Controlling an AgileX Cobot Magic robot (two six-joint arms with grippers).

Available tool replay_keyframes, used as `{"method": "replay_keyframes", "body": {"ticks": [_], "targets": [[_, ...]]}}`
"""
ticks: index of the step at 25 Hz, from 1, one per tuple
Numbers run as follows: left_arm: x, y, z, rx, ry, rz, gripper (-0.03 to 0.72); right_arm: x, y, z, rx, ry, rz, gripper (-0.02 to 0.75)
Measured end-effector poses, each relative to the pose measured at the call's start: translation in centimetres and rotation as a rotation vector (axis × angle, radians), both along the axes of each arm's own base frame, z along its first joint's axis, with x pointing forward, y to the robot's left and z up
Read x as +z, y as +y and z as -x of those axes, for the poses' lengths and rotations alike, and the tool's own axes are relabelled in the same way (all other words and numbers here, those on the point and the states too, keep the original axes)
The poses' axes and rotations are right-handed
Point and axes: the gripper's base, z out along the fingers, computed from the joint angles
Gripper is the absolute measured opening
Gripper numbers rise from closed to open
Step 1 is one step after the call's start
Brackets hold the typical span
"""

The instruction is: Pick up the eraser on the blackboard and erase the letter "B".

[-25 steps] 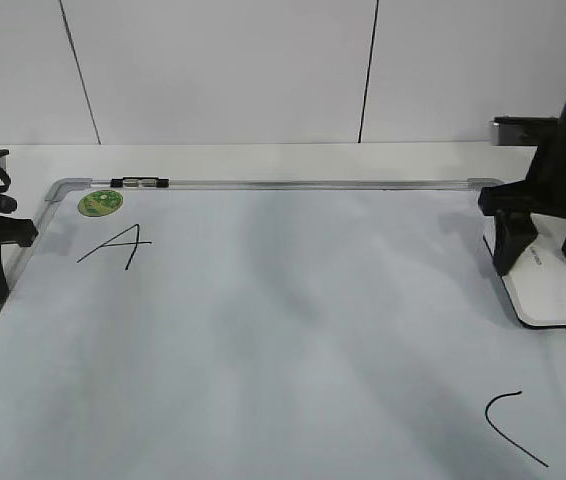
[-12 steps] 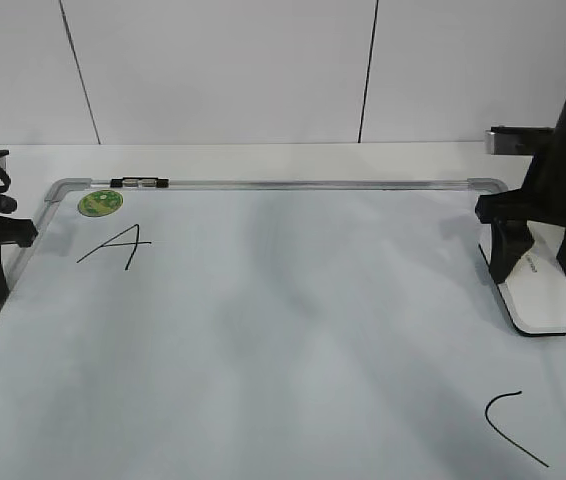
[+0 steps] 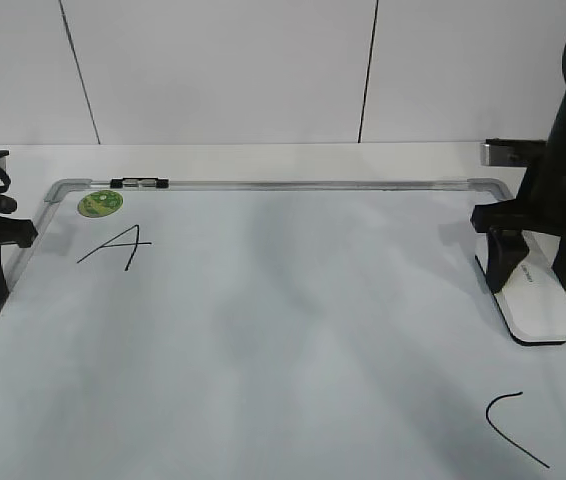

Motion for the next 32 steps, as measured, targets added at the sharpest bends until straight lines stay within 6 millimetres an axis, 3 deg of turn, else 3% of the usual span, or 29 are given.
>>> {"method": "replay_keyframes", "body": {"ticks": [12, 18, 24, 32], "targets": [[0.0, 0.0, 0.0, 0.000, 0.000, 0.001, 0.016, 0.0, 0.0, 0.0, 0.001, 0.000, -0.002, 0.538], [0.0, 0.0, 0.0, 0.001, 0.001, 0.002, 0.016, 0.0, 0.0, 0.0, -0.015, 0.001, -0.001, 0.651], [0.0, 0.0, 0.0, 0.001, 0.001, 0.002, 0.016, 0.1, 0.0, -0.1, -0.017, -0.003, -0.001, 0.667], [0.0, 0.0, 0.0, 0.001, 0.002, 0.002, 0.016, 4.7, 0.0, 0.9, -0.018, -0.127, -0.013, 0.662]]}}
